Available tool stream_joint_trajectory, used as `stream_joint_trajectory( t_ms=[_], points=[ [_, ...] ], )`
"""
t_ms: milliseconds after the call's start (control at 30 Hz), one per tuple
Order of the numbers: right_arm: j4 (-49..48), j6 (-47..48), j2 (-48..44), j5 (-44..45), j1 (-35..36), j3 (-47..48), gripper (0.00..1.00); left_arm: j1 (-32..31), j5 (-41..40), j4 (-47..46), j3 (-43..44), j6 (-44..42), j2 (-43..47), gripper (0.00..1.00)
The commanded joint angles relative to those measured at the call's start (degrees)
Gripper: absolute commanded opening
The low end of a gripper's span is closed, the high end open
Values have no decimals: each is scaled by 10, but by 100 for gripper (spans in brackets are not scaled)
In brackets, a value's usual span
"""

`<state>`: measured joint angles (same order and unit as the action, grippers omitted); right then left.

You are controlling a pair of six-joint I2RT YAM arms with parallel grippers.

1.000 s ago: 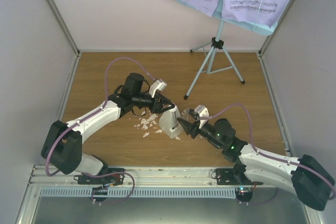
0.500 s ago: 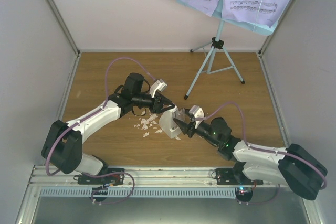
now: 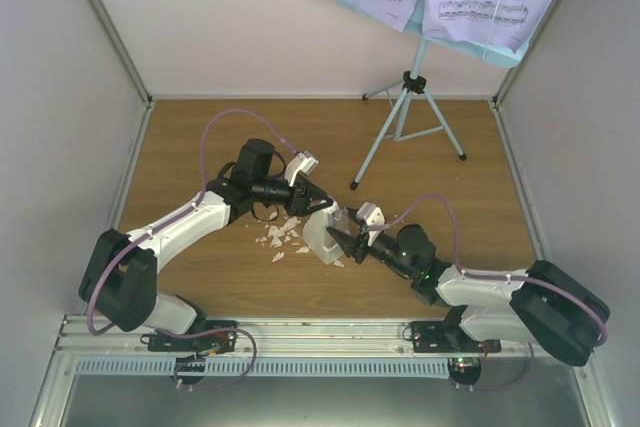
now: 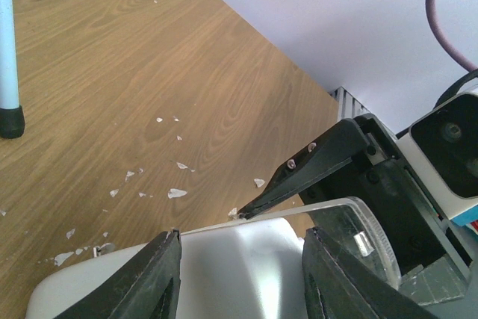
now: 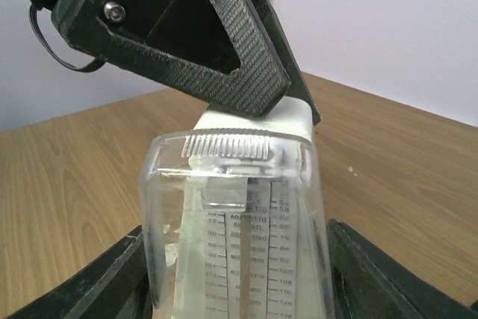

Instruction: Pack up the instrument practice props

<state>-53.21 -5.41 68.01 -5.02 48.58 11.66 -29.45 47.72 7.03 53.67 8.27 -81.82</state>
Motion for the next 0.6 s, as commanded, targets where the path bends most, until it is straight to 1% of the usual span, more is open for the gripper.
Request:
stream_joint_trajectory(
  t_ms=[0, 300, 567],
  points=[
    [-52, 0, 15, 4, 2, -15, 50, 4, -8, 6, 3, -15, -13, 45],
    [-71, -4, 58, 3, 3, -19, 50, 4, -7, 7, 5, -16, -14, 45],
    [-57, -2, 71, 5, 8, -11, 51, 4, -5, 6, 5, -15, -12, 45]
  ],
)
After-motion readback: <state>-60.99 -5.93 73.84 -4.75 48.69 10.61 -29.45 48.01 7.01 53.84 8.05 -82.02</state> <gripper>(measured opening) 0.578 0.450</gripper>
